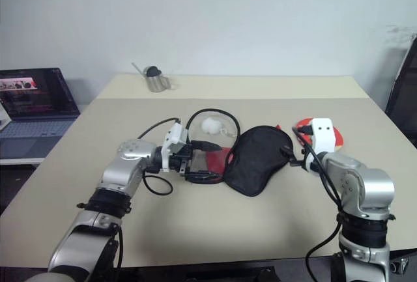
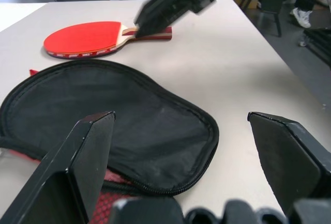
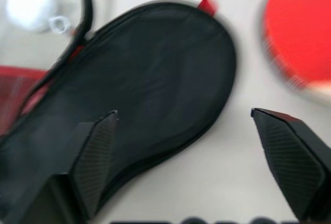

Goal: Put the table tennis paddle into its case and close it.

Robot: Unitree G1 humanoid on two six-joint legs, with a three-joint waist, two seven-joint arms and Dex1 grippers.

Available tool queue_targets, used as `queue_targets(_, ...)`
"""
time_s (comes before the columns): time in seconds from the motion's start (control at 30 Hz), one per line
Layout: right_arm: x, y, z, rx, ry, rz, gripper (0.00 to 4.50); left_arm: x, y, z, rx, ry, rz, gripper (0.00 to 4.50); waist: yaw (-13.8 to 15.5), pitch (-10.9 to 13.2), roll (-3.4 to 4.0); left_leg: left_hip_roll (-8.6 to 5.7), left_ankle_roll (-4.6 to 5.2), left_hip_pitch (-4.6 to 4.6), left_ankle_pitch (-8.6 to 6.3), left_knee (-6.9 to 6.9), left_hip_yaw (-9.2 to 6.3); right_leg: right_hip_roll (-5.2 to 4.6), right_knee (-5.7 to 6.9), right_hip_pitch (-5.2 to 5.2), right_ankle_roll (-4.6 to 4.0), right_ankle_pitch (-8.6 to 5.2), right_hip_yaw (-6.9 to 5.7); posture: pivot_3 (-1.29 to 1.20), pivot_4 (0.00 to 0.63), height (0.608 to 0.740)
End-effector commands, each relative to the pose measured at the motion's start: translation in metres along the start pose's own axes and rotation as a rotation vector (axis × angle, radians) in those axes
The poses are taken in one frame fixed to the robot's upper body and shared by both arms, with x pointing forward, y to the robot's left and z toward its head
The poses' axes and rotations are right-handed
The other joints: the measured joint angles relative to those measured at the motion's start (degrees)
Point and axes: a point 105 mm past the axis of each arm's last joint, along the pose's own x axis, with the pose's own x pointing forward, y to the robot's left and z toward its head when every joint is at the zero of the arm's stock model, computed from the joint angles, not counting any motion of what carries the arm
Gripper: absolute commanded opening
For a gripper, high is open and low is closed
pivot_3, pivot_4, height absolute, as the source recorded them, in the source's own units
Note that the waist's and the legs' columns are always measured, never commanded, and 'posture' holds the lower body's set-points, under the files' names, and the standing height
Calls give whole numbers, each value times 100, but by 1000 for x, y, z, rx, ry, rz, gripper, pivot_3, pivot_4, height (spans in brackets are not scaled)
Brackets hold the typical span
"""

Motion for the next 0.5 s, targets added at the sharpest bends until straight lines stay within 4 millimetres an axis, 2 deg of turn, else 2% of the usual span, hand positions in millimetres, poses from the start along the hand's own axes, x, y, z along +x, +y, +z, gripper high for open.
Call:
queue_targets(0.03,-8,5,-1,36,-23,-13,4473,1,0,17,66,-26,-48,4500,0,0,0,0,0,0,0,0,0,0,0,0,0,0,0,0,150,740)
queue_targets(0.3,1,29,-32,147,40,26,4473,-2,3,20,85,-19,-47,4500,0,0,1,0,1,-1,0,-6,-4,1,-2,-1,1,0,-2,0,150,740)
queue_targets(0.5,13,36,-40,186,52,41,4473,-3,3,19,86,-15,-39,4500,0,0,1,0,0,-1,0,-3,-4,1,-1,0,0,0,-2,0,150,740)
